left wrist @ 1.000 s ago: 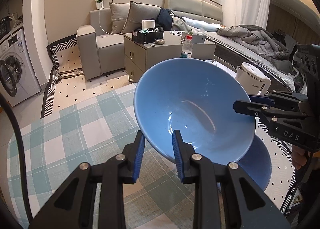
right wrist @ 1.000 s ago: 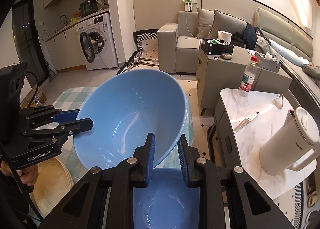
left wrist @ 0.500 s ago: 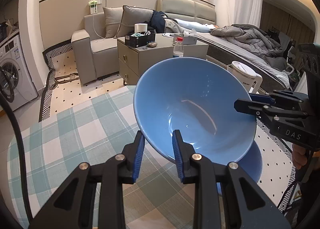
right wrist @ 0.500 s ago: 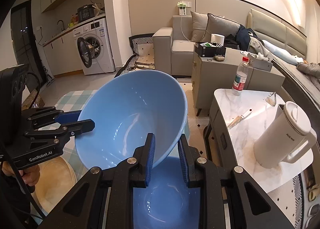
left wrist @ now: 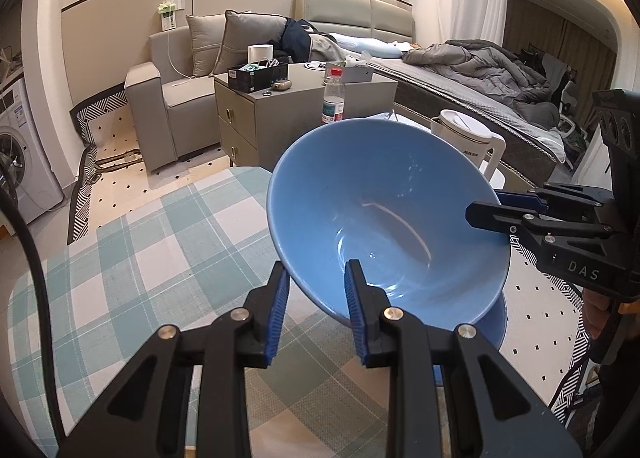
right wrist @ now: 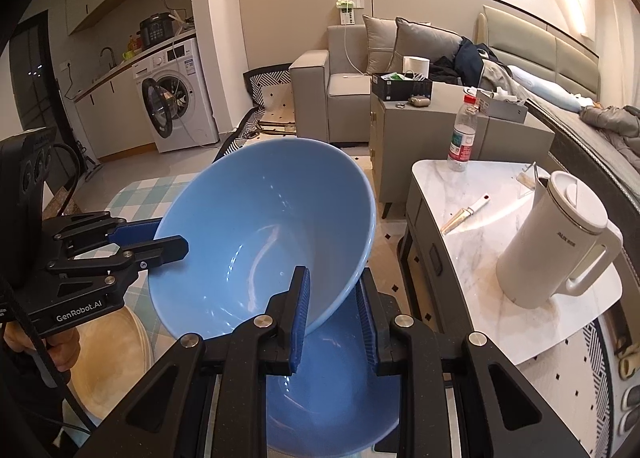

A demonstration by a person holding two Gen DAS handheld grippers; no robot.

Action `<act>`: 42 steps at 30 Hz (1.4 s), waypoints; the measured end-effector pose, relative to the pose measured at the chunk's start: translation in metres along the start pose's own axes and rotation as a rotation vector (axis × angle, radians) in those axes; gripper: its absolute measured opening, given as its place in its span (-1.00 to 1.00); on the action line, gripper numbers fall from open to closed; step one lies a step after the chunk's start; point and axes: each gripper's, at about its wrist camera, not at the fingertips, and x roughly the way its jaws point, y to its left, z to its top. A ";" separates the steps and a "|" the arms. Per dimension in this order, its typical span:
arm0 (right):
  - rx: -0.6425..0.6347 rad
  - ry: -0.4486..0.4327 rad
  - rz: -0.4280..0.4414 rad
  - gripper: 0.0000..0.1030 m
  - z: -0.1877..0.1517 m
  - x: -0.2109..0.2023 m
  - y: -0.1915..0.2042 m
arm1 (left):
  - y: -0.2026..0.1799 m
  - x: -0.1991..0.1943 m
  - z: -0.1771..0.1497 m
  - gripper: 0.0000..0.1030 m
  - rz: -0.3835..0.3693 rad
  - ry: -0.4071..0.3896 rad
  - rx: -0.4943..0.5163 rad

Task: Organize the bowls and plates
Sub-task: 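Lower the held blue bowl into the nested blue bowls, then lift the three nested blue bowls off the tablecloth with both grippers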

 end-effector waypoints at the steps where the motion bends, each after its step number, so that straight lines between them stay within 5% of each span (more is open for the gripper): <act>1: 0.005 0.002 -0.002 -0.54 -0.003 0.000 -0.001 | -0.002 0.000 -0.001 -0.49 -0.002 0.001 0.003; 42: 0.102 0.061 -0.063 -0.53 -0.061 -0.008 -0.023 | -0.052 0.012 -0.028 -0.49 -0.057 0.067 0.071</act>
